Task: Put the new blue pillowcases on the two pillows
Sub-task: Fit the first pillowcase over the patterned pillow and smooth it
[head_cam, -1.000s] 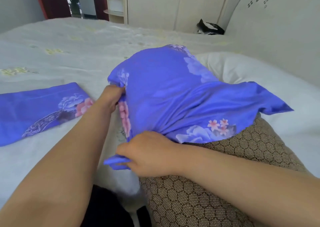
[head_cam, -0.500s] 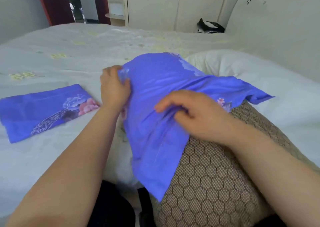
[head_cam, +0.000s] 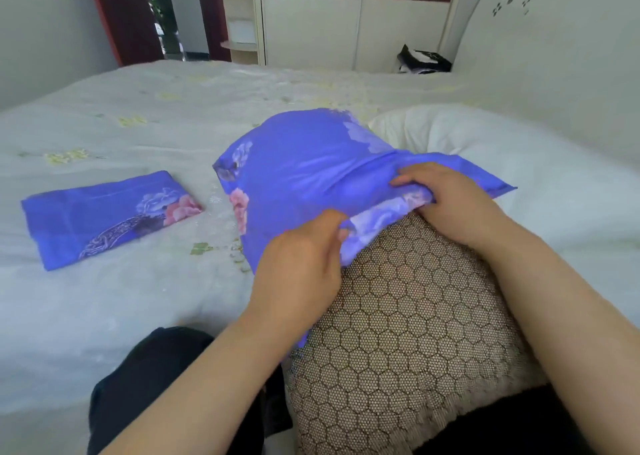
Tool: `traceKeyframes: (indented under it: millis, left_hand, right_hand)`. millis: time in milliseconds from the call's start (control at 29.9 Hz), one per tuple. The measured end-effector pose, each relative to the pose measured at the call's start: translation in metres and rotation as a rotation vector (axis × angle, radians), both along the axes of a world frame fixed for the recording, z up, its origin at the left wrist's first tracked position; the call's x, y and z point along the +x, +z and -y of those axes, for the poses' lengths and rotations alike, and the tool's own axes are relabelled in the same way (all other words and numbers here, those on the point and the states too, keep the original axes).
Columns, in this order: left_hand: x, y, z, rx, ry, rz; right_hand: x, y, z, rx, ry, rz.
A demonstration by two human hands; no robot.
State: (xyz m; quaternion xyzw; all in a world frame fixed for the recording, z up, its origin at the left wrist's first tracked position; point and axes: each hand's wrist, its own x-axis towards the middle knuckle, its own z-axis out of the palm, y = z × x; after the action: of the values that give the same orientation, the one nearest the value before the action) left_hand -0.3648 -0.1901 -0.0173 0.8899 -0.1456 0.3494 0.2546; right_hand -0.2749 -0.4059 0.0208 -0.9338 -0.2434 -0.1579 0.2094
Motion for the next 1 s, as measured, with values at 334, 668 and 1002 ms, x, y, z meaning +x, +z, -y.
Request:
traceKeyframes:
  millis: [334,668,1002]
  left_hand:
    - [0.006,0.002,-0.029,-0.304,-0.481,-0.921]
    - [0.011,-0.021,-0.008,-0.116,-0.466,-1.081]
    - [0.047,-0.043,-0.038,-0.737,0.052,-0.334]
  right_hand:
    - [-0.035,0.044,0.029,-0.237,0.161,-0.661]
    - [0.032,0.040,-0.005,0.072,-0.331,-0.469]
    - [0.053,0.043,-0.025,0.603,-0.225,-0.479]
